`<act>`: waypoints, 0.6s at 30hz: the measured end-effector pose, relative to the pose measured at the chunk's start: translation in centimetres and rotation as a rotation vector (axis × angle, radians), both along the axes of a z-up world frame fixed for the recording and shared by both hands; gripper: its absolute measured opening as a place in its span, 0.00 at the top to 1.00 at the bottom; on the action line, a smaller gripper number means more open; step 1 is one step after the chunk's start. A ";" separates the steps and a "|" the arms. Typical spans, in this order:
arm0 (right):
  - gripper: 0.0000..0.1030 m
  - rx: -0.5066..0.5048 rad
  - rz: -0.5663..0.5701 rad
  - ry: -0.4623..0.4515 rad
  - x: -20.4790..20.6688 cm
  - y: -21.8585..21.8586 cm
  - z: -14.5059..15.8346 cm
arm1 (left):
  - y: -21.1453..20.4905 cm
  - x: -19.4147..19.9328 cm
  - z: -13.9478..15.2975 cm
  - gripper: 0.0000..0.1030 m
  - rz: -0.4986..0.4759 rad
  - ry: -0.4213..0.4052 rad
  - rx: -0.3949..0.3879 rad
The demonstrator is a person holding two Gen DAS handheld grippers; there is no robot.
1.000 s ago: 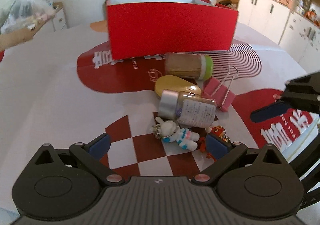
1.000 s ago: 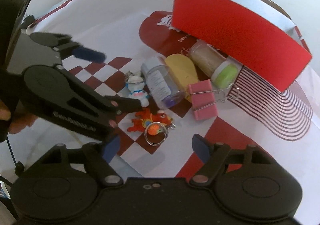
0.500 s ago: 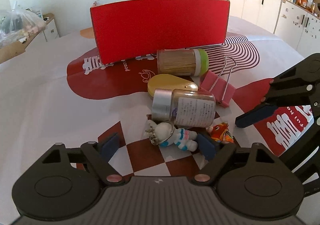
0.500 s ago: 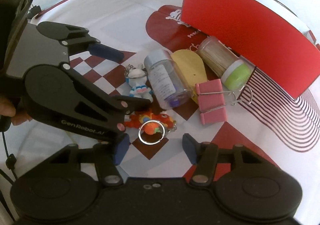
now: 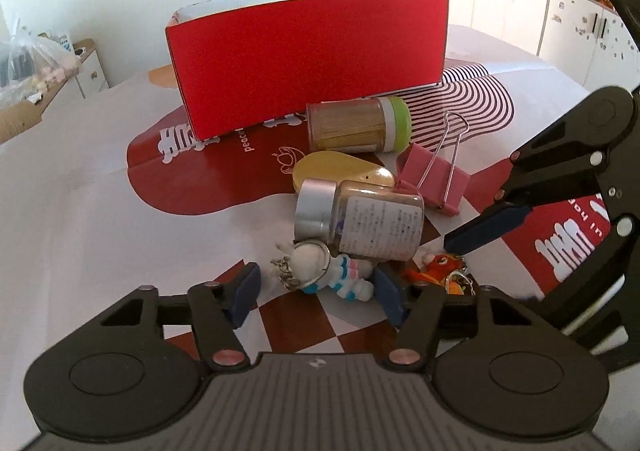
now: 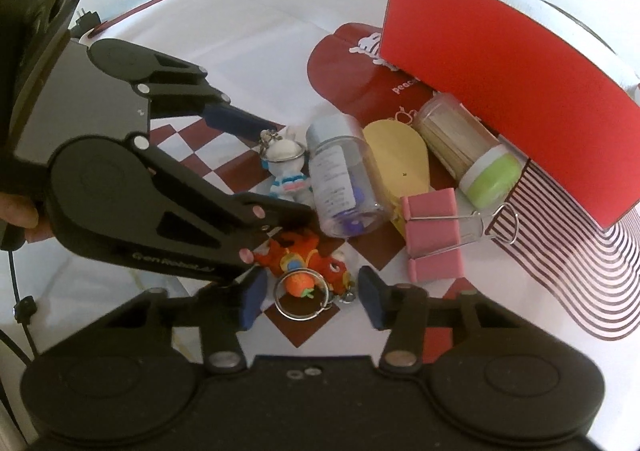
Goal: Organize rigid objects
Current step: 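Grasp the astronaut keychain with the left tool while the right tool grasps the orange horse keychain, then carry the astronaut and horse keychains into the red box with both tools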
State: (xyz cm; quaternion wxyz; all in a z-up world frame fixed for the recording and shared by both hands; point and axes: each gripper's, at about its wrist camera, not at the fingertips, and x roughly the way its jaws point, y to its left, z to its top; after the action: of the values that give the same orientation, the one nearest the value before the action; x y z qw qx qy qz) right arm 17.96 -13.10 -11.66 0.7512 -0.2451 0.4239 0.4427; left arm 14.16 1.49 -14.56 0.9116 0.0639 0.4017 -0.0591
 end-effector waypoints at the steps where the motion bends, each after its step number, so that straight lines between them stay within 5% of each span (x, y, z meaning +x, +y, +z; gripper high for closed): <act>1: 0.59 0.000 -0.004 0.000 0.0 0.1 0.0 | -0.1 -0.1 0.0 0.43 -0.006 -0.002 0.005; 6: 0.63 -0.001 -0.028 -0.008 -0.2 0.1 -0.2 | 0.0 -0.4 0.3 0.55 -0.014 -0.008 0.008; 18: 0.67 -0.004 -0.136 -0.007 -1.9 -1.8 0.1 | 1.3 -1.7 1.0 0.56 0.045 -0.021 -0.076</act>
State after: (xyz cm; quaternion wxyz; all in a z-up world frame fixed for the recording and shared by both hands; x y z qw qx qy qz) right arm 16.07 -14.92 -11.58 0.7805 -0.2185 0.4379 0.3891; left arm 12.42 2.81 -13.57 0.9186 0.0207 0.3911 -0.0532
